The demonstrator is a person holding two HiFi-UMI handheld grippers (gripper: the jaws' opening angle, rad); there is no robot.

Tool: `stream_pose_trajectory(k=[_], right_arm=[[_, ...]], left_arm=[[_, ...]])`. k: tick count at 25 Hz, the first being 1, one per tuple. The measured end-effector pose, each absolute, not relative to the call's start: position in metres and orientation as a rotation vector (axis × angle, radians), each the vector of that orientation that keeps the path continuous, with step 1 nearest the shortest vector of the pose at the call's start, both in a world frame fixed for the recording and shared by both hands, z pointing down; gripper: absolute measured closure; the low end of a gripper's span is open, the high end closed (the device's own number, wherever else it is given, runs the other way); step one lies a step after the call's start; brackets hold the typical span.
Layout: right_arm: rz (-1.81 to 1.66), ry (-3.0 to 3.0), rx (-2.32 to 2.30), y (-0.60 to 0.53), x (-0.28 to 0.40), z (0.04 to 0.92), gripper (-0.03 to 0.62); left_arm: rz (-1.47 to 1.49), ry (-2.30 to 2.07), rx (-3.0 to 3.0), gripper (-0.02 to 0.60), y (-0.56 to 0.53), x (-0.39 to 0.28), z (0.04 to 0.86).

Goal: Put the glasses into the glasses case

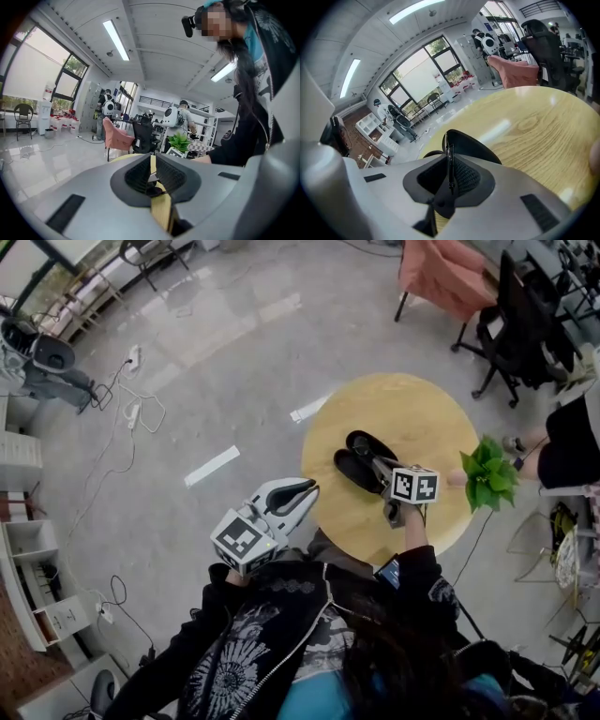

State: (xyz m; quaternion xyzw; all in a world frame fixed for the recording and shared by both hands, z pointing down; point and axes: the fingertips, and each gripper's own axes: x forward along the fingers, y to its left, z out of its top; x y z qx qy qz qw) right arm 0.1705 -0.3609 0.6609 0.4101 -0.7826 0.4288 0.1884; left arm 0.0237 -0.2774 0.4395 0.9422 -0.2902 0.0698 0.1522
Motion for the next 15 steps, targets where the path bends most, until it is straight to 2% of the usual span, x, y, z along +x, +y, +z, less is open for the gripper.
stream_pose_trajectory(k=[8,15], right_arm=[[1.266,-2.163,1.161,-0.368,0.177,0.676,0.534],[1.145,-2.113,1.149,-0.370,0.183,0.686,0.529]], left_arm=[[0.213,-0.808,2.691,0.543,-0.288,0.027,0.435],[0.235,-0.825,2.707,0.543,-0.292,0.029,0.445]])
